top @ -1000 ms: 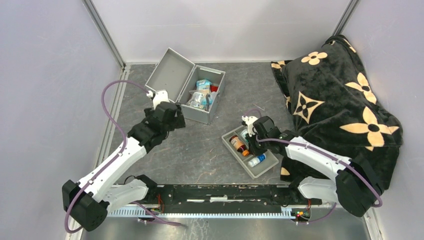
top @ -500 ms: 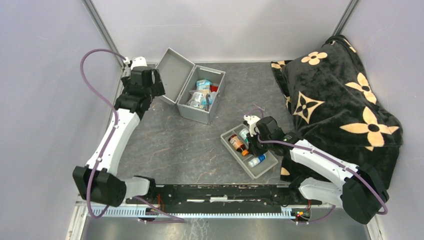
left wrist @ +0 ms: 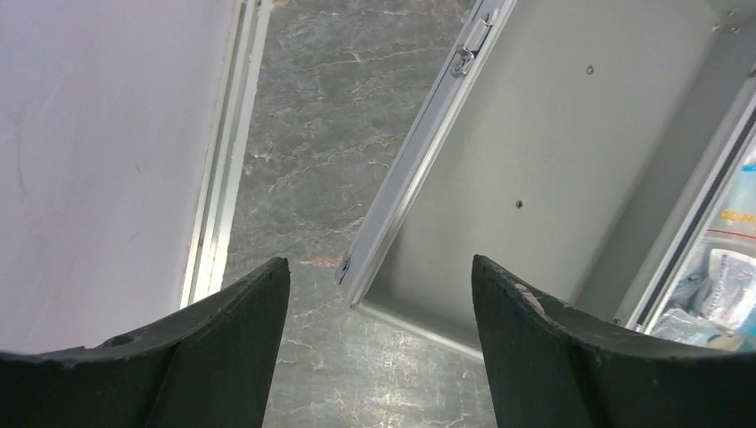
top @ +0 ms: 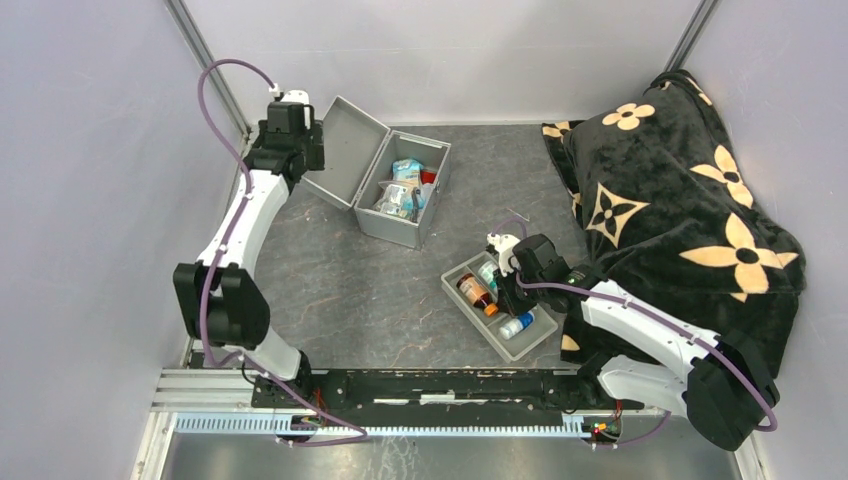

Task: Organize the medicine kit
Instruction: Pick up the medicine box compartment at the center of the board, then adjust the medicine box at the center of the board.

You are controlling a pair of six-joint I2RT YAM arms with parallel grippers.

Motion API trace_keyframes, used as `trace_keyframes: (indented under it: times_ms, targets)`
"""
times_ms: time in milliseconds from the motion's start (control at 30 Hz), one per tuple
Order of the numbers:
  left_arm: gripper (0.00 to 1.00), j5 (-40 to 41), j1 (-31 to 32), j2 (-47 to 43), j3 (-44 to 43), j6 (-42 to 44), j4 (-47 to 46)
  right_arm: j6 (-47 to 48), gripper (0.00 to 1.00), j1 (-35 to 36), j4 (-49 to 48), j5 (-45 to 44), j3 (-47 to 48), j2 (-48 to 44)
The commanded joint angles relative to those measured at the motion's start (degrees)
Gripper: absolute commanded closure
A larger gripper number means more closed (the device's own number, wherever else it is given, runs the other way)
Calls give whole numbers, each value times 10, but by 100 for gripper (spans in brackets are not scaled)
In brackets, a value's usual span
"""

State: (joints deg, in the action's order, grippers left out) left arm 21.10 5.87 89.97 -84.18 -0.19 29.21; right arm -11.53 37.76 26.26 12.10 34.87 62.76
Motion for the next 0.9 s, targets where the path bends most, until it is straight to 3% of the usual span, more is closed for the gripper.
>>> trace_keyframes:
  times_ms: [0,333,500,867]
  targets:
    - [20,-20,1,39,-36,55,-6,10,100,-1,-27,16,8,-15]
    - [32,7,1,95,-63,59,9,8,100,-1,-34,19,1,-18]
    - [50,-1,6,89,-66,55,16,5,100,-1,-36,12,1,-28]
    - [74,-2,39,59,-60,22,60,-39,100,-1,-31,-31,37,-44]
